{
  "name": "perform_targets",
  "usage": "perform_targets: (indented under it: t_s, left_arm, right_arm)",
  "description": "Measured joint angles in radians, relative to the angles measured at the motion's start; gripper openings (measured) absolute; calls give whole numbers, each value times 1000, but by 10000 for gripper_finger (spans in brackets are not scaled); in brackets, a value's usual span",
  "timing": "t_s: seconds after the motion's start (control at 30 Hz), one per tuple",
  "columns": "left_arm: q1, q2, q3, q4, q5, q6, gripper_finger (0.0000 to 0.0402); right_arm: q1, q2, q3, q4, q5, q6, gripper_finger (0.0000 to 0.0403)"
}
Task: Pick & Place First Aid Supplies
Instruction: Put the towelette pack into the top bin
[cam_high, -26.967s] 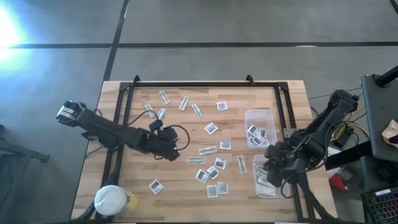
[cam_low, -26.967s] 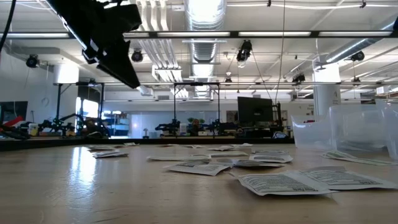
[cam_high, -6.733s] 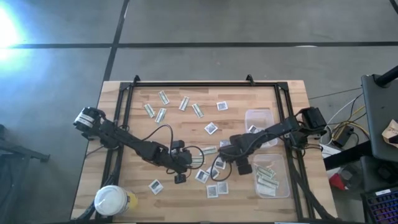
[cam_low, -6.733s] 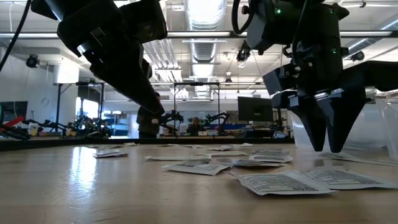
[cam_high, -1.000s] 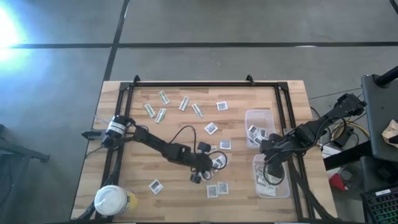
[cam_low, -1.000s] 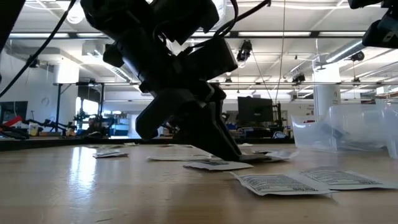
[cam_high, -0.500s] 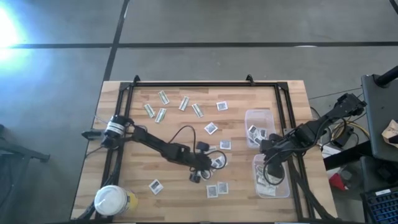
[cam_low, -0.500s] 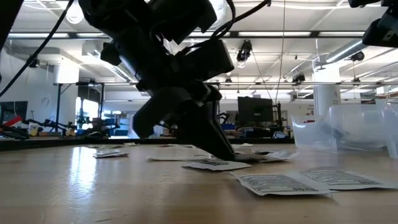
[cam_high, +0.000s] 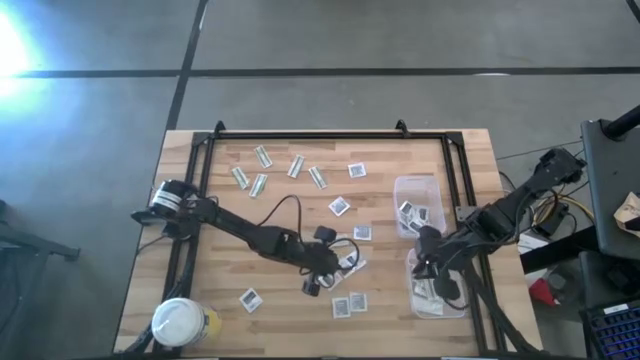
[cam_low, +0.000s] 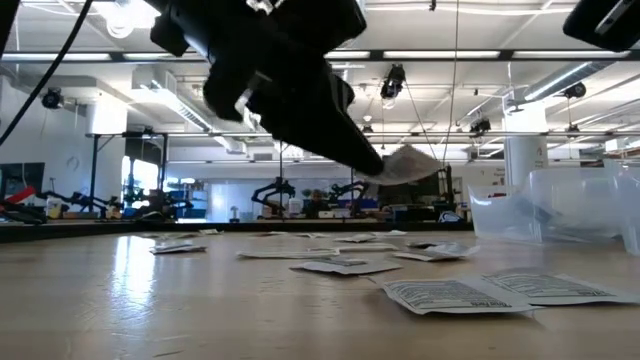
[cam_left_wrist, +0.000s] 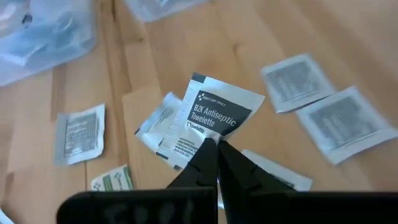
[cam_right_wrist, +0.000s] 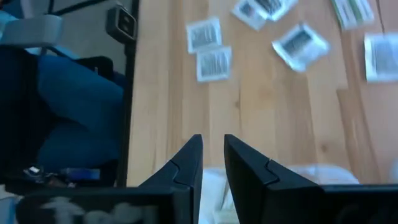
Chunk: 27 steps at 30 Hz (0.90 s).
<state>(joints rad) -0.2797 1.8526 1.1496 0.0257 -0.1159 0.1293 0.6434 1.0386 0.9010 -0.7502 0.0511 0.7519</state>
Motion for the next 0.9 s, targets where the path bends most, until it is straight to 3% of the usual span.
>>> perform_targets:
  t_s: [0.4, 0.67, 0.9]
  left_arm:
    - [-1, -8, -9, 200, 141, -45, 0]
    - [-2, -7, -9, 370, 171, -151, 0]
    - [-2, -6, -8, 376, 171, -217, 0]
  right_arm:
    - [27, 15, -83, 286, 58, -217, 72]
    - [27, 144, -70, 402, 74, -450, 107]
    - [26, 261, 23, 395, 250, -651, 144]
